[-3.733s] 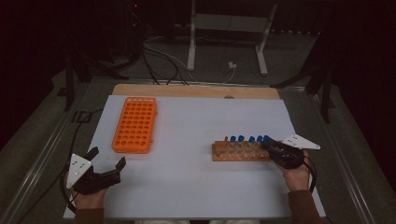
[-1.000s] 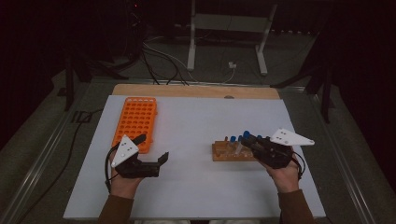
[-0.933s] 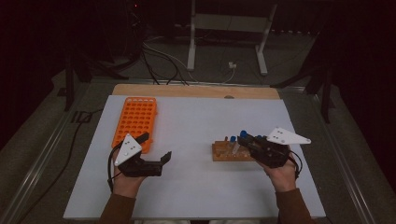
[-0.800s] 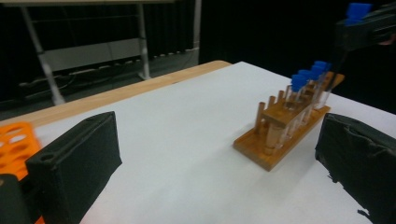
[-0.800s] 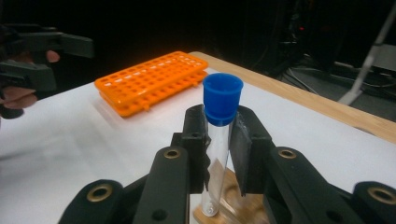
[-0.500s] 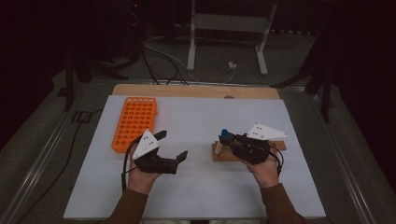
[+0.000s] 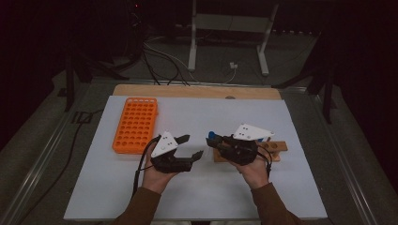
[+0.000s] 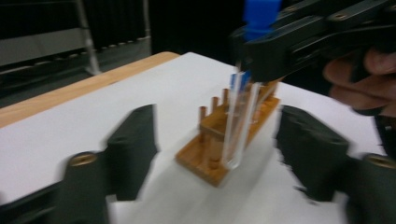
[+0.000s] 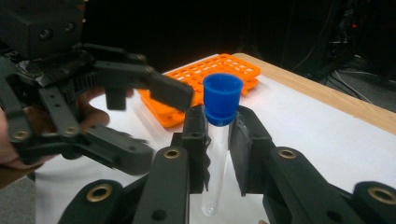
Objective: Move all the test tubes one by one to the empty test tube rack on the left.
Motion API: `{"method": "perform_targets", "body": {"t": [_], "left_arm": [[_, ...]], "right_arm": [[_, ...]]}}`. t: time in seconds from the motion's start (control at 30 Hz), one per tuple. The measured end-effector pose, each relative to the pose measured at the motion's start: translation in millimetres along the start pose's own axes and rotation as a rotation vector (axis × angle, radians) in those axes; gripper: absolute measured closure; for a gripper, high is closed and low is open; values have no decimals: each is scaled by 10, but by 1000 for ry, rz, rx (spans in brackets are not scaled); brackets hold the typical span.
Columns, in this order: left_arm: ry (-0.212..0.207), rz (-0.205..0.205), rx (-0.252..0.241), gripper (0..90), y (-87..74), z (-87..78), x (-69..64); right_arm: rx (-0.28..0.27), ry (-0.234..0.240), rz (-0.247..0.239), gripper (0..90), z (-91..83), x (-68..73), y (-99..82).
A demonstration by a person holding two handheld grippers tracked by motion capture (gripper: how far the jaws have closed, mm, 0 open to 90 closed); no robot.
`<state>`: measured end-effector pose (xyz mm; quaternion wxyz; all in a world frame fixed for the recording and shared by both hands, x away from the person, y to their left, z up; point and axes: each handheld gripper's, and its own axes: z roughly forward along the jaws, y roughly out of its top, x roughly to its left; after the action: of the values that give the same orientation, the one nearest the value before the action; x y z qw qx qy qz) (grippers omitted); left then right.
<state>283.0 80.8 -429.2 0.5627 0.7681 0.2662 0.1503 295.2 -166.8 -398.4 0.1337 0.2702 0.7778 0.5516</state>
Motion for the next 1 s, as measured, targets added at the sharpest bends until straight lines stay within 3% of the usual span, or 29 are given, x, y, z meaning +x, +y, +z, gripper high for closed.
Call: {"method": "perform_targets", "body": {"t": [0.37,0.9,1.0], "left_arm": [[-8,38,22,584,19,134,-91],[-18,43,21,711,14,135,-102],[-12,47,23,768,11,128,-96]], "right_arm": [[-1,36,-5,770,105,93,23],[7,51,-4,770,144,114,14],[6,57,-3,769,144,117,14]]}}
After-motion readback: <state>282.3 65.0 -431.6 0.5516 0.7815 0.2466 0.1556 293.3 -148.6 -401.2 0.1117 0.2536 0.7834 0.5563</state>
